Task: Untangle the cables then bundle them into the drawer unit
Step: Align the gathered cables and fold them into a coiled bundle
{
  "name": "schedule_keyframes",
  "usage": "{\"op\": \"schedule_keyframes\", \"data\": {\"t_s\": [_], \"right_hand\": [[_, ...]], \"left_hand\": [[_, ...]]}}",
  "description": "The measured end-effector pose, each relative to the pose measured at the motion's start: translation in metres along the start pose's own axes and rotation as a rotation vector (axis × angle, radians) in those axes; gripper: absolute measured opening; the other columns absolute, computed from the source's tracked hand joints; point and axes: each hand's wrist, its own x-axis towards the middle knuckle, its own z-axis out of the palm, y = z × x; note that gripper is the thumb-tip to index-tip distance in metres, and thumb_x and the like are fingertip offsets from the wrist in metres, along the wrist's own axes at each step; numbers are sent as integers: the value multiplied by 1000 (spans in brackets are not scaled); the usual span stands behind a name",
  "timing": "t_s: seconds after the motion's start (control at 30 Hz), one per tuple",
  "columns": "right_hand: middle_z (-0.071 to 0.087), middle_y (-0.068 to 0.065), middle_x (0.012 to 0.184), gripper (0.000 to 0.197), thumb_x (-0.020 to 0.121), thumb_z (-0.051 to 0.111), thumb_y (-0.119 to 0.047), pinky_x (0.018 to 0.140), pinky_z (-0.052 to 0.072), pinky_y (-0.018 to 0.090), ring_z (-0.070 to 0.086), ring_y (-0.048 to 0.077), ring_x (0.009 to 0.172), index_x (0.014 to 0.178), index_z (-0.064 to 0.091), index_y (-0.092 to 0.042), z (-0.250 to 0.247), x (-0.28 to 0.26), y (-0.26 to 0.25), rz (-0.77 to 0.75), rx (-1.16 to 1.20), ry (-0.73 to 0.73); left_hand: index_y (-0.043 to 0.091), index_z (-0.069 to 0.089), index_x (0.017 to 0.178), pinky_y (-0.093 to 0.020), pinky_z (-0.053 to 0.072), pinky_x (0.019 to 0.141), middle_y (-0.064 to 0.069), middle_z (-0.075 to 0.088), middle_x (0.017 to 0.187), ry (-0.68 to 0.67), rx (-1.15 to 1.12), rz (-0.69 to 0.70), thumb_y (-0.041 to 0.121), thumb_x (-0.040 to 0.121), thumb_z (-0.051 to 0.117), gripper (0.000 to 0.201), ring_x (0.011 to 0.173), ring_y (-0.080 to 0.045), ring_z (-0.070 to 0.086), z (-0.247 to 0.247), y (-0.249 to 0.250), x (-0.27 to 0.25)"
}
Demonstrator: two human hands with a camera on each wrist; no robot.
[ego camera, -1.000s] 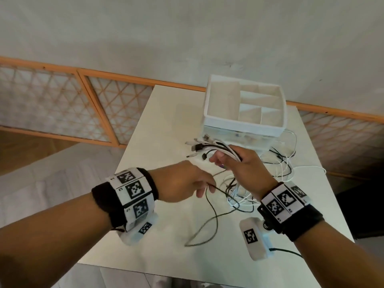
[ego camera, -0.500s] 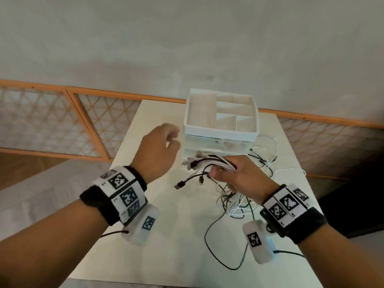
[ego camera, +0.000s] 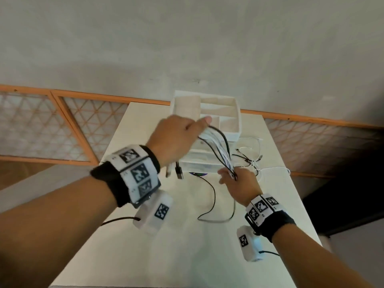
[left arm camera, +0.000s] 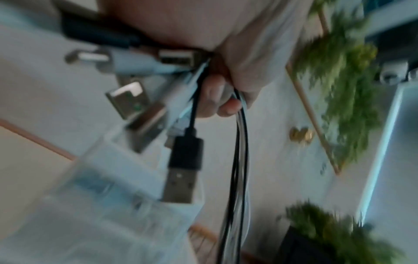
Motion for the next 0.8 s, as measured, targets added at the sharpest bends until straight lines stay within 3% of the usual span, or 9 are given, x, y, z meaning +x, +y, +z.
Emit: {"op": "schedule_keyframes", "data": {"t_s": [0.1,0.23,0.3,0.4,0.53,0.67,0.73,0.77,0.8], "right_hand": [[72,13,87,24,95,59,-29,73,47,34,67,34,91,89,71,-9,8,2,46,101,-225,31],[52,14,126,43,95,55,-49,98,45,48,51,36,119,116,62,-12,5,0,74,324,-494,38],[47,16,134,38,98,51,-45,98,46,48,53,39,117,120,60,-16,-5,7,76,366,-572,31],[61,15,129,28,100,44,-24,95,49,42,61,38,114,119,63,-18,-28,37,72,328,-607,-38],[73,12,90,19,91,49,-12,80,61,44,72,33,84,97,64,-21,-69,85,50,340,-166,201],[71,5,98,11,89,67,-12,78,61,35,71,20,83,93,62,-22,-95,113,24,60,230,438],[67,8,103,15,90,66,-8,77,56,18,67,3,79,88,60,-22,-100,121,18,-115,323,519],[67,3,100,22,90,66,-7,78,53,17,66,0,80,86,60,-28,-99,123,18,-159,347,521],[68,-3,94,26,88,66,-10,79,55,26,68,6,83,85,60,-35,-97,125,20,-178,393,507]], "left_hand": [[-10,58,78,-22,29,48,-7,39,58,201,-287,-14,59,92,55,70,46,-18,30,-30,8,13],[-1,56,70,-24,27,48,5,39,46,296,-514,-26,47,93,62,54,41,-15,29,-52,4,23],[5,52,61,-24,28,48,-1,39,49,194,-411,-27,52,92,61,56,40,-16,30,-53,-5,20],[13,53,55,-27,33,49,-4,42,48,33,-4,-66,58,92,55,58,40,-17,36,-50,-25,11],[9,61,60,-28,34,50,1,45,41,-88,345,-145,59,93,49,61,39,-16,43,-43,-55,7],[7,62,59,-28,29,48,2,46,42,-22,396,-177,55,96,48,61,42,-15,45,-36,-75,7],[8,62,60,-27,28,47,3,47,42,27,380,-178,53,96,49,59,42,-14,45,-34,-79,7],[8,62,60,-26,28,46,5,46,41,50,366,-179,52,96,50,58,41,-13,45,-32,-81,8],[8,62,61,-25,29,45,8,45,40,70,356,-181,51,96,51,57,40,-11,45,-31,-83,9]]}}
